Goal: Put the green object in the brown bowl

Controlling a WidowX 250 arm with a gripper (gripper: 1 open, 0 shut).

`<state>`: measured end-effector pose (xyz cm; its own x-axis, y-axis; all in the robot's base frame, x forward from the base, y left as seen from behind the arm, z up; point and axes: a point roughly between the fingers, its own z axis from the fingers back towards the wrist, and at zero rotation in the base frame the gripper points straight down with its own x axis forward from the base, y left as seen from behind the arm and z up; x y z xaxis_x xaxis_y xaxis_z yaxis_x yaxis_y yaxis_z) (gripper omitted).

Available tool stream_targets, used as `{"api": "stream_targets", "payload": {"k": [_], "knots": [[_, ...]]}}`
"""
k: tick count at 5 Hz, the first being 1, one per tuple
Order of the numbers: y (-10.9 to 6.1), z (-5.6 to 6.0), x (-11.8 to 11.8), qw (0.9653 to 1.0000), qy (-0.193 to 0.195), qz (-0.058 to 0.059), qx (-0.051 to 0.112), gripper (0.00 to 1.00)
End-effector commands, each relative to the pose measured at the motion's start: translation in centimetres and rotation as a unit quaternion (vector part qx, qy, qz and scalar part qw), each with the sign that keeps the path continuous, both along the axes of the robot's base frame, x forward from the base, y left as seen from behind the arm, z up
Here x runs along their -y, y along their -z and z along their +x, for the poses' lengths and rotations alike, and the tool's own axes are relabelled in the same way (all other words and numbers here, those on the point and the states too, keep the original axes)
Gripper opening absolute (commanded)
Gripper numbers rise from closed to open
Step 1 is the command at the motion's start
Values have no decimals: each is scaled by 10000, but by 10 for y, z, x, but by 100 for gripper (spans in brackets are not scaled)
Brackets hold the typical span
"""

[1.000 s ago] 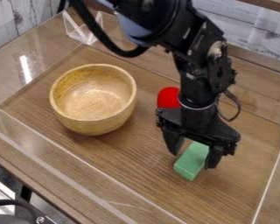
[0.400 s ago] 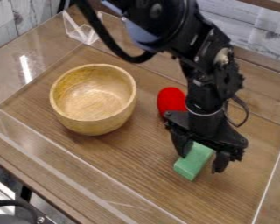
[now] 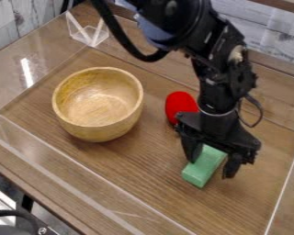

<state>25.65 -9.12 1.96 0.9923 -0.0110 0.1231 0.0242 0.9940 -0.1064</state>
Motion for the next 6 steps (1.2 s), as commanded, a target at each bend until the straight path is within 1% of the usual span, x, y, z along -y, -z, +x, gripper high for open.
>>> {"api": "stream_targets", "payload": {"k": [1,2,3,4,5,6], "knots": [[-7,9,0,9997,226,-66,114,100],[-12,5,-14,9998,135,-54,159,0],[-29,5,-24,9997,-29,-85,238,0],[-56,4,-49,9988,-318,-84,371,0],[-77,-5,-92,9982,-450,-20,404,0],[-87,-14,-124,9974,-580,27,419,0]]}}
